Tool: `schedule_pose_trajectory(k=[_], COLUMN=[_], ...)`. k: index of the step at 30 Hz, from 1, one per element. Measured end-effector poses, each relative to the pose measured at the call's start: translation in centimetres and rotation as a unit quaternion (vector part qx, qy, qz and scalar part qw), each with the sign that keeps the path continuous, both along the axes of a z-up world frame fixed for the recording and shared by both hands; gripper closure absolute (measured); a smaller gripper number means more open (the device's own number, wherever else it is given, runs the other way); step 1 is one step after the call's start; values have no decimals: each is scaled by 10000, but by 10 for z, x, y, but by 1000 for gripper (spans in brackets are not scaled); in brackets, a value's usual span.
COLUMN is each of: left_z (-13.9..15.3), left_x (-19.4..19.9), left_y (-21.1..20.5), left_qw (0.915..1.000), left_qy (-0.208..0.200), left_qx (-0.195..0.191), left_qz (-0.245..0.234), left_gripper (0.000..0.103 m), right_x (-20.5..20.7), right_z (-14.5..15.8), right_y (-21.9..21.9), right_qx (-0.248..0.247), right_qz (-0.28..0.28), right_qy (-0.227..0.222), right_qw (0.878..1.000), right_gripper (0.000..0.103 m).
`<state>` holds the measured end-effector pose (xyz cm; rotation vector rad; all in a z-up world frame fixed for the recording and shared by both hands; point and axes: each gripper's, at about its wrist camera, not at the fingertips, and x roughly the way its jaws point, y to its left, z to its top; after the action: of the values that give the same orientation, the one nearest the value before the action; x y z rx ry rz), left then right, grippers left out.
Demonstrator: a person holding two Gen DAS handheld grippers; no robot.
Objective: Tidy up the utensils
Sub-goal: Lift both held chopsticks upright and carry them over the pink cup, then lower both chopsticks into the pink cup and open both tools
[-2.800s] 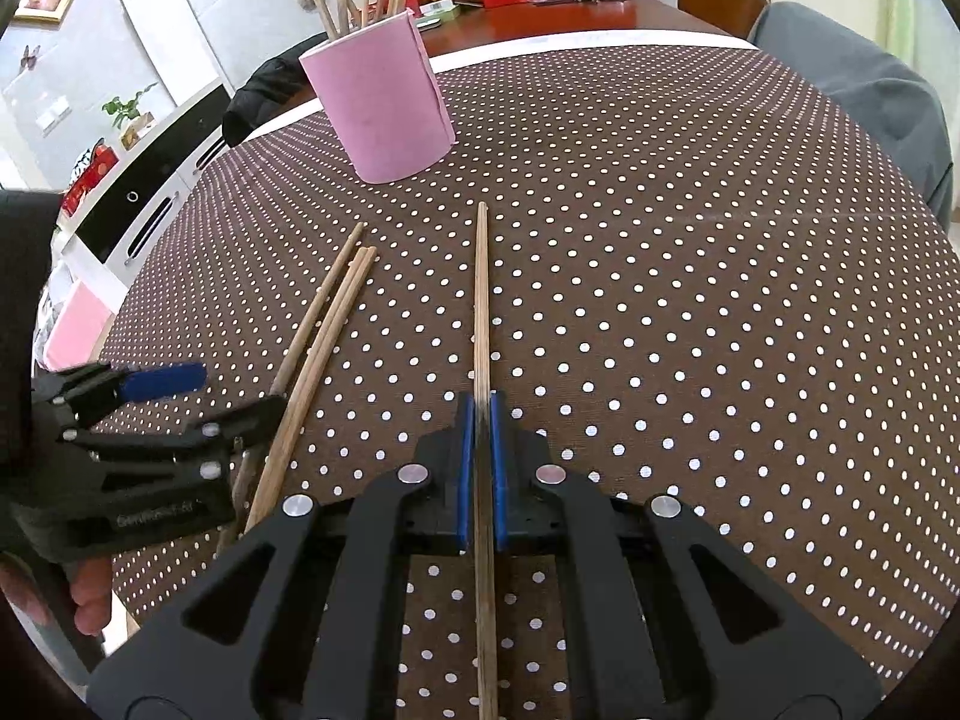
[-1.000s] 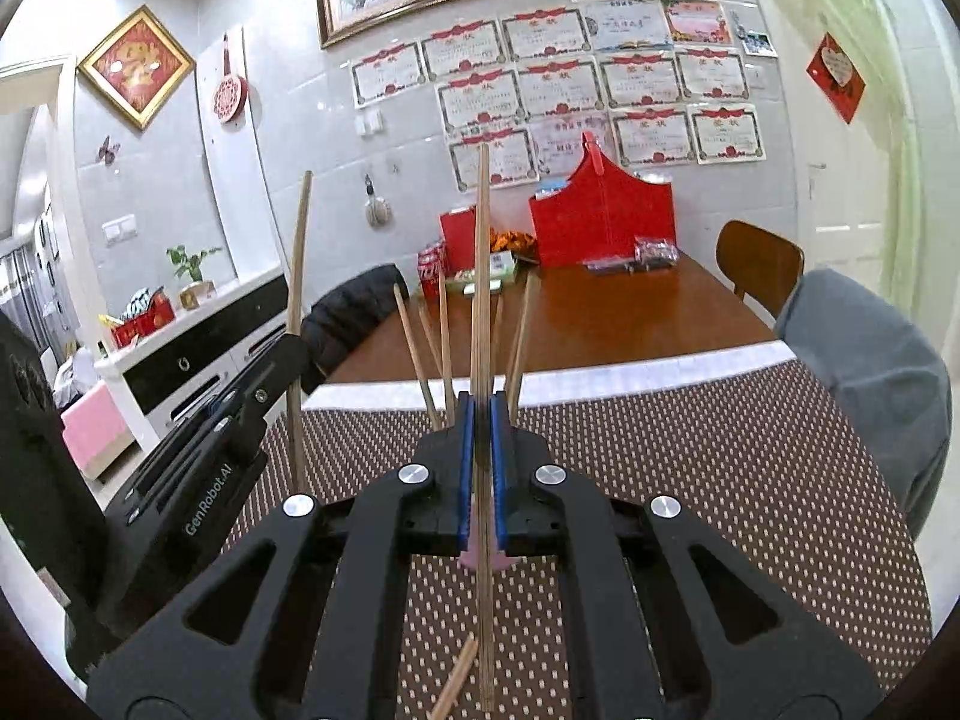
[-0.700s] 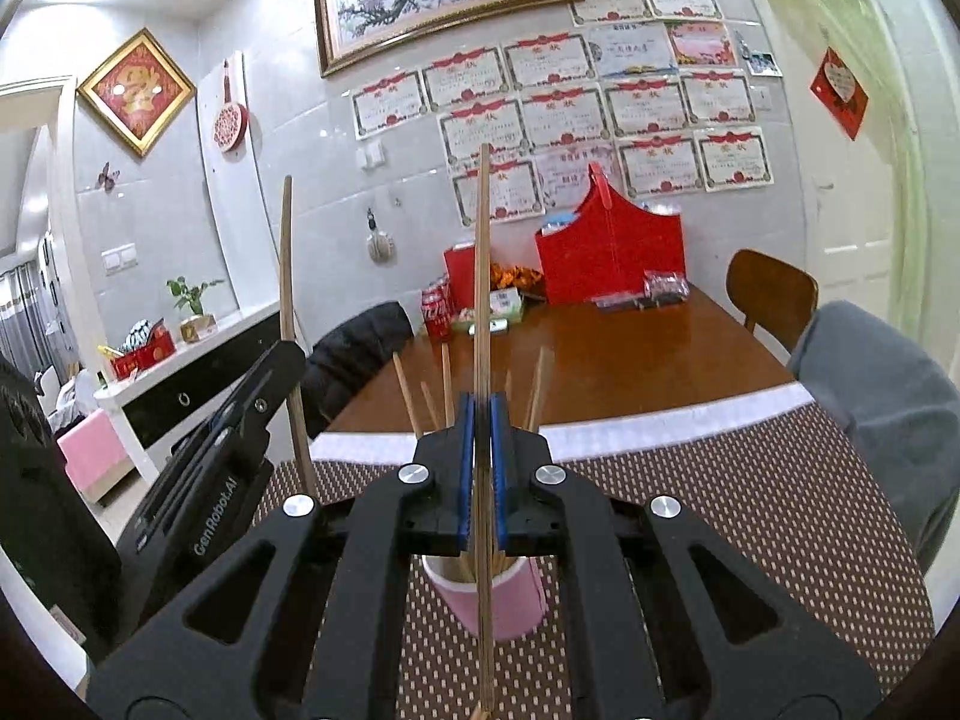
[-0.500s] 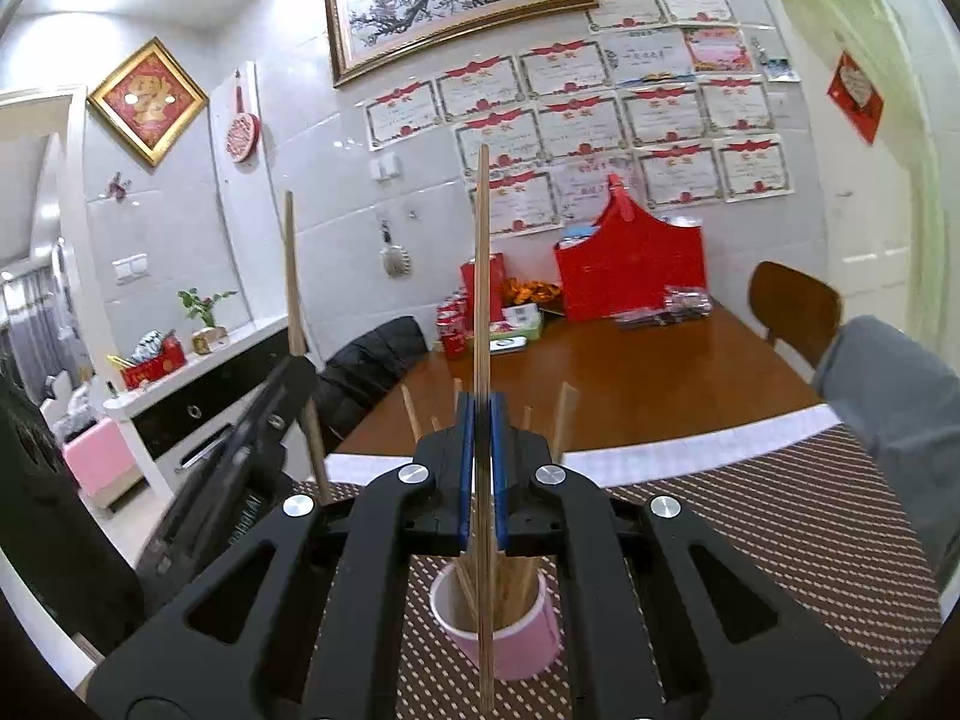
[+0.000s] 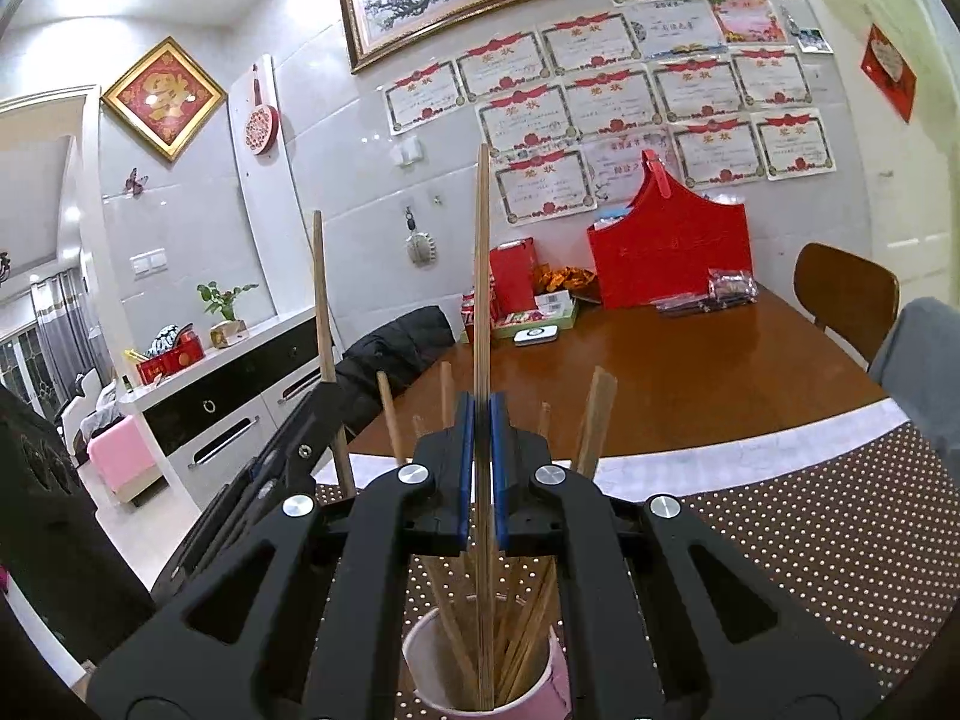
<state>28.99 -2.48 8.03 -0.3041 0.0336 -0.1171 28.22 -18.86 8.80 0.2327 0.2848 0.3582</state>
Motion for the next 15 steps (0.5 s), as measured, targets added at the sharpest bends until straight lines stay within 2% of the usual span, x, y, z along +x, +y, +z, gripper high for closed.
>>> schedule_pose_trajectory(k=[8,12,13,15], left_z=[-23,-34,-35,-38], left_x=[3,2,1,-3], left_y=[-2,-1,0,1], left_qw=[9995,9982,9979,9968], left_qy=[152,374,401,448], left_qx=[256,460,493,639], left_qz=[95,105,117,188], left_gripper=[95,94,93,78], right_x=[10,13,13,10], right_z=[-23,-35,-37,-40], right_y=[0,3,3,6], right_qx=[-51,-214,-250,-400], right_qz=[93,41,50,18], right_qy=[18,213,254,303], right_qw=[9999,9995,9994,9987], right_gripper=[97,97,97,96])
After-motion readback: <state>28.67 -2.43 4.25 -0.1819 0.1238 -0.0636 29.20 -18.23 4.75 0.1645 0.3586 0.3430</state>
